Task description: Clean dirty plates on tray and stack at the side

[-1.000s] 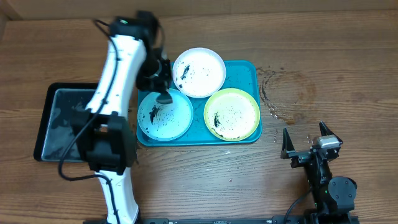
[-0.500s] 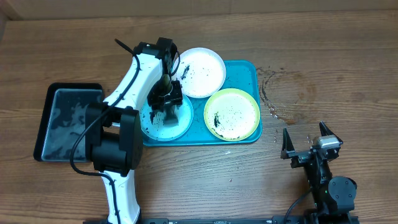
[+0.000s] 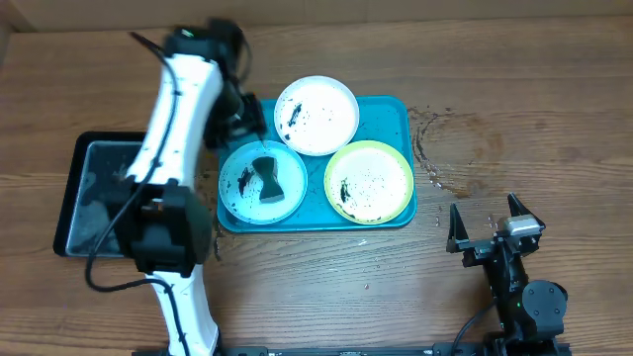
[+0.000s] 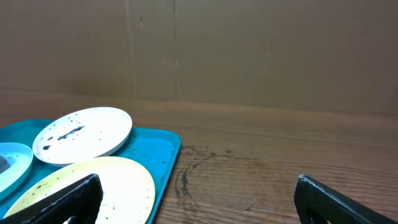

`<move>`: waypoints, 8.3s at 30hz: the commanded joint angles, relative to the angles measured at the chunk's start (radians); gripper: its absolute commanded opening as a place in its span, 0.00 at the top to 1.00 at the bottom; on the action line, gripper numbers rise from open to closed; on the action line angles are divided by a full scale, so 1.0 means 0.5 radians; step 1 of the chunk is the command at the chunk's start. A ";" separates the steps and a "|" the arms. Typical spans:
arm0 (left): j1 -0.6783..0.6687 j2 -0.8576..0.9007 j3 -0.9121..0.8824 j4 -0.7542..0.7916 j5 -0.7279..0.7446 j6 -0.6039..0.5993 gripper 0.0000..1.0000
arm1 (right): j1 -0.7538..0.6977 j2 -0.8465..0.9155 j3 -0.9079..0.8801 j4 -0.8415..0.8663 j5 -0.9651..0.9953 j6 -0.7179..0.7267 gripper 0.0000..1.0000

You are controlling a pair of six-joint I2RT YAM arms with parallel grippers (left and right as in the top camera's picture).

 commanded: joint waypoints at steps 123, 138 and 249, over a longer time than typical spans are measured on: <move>0.112 -0.043 -0.474 0.139 0.358 0.434 0.29 | 1.199 4.513 3.367 -1.484 -0.117 1.192 0.88; 0.050 -0.043 -0.638 0.384 0.400 0.387 0.42 | 1.198 4.513 3.367 -1.483 -0.153 1.192 0.88; 0.153 -0.123 -0.744 0.707 -0.002 0.044 0.96 | 1.197 4.450 3.451 -1.643 -0.242 1.190 0.96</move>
